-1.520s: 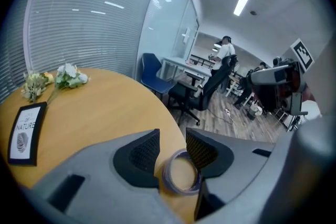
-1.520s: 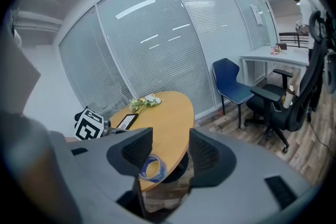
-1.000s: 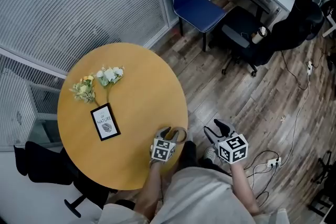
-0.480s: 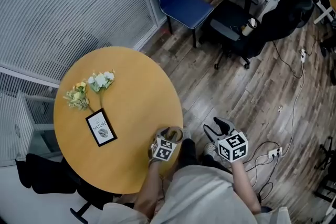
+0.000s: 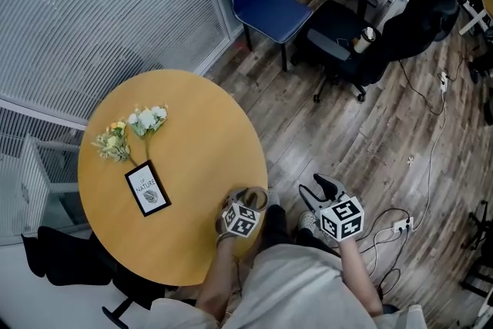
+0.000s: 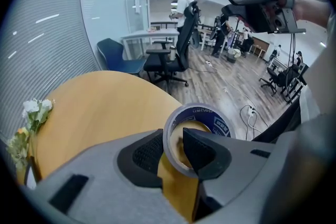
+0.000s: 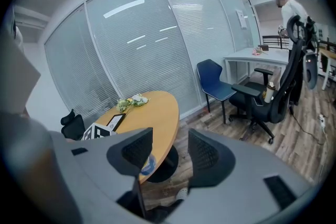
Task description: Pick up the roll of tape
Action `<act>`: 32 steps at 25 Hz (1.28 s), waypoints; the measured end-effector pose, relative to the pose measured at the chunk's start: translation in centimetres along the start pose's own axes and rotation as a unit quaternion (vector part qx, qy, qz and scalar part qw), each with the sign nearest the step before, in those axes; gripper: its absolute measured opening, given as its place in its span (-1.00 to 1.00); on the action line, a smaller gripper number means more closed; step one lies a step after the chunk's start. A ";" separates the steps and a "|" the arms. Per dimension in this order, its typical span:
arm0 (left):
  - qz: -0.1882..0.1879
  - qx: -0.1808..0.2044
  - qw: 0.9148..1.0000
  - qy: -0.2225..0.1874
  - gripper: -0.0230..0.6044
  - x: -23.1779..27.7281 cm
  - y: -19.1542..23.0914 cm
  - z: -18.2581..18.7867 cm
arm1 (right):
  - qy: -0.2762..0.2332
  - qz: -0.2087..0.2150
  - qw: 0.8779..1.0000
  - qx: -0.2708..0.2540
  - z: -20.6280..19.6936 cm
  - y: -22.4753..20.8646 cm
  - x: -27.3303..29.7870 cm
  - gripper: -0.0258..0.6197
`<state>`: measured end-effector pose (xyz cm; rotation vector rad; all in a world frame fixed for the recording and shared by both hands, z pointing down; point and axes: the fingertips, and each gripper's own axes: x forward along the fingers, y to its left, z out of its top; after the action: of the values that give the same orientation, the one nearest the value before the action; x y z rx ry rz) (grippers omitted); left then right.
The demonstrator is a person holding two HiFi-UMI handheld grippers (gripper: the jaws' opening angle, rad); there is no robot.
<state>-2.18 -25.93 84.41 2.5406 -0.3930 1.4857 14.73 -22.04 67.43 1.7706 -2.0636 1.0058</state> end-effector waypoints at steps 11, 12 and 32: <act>0.015 0.003 1.000 0.005 -0.67 0.0 0.7 -0.2 | -0.003 0.003 1.000 -0.006 -0.1 0.6 -0.1 -0.28; 0.016 0.002 1.000 0.005 -0.68 0.0 0.7 -0.2 | -0.003 0.003 1.000 -0.006 -0.1 0.6 -0.2 -0.28; 0.062 -0.055 0.997 0.002 -0.76 -1.9 2.2 0.0 | -0.010 0.012 1.000 -0.009 -1.2 0.8 -2.6 -0.28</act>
<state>-3.78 -27.75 82.78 2.4673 -0.6248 1.4654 14.30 -19.25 66.57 1.7580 -2.1031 0.9758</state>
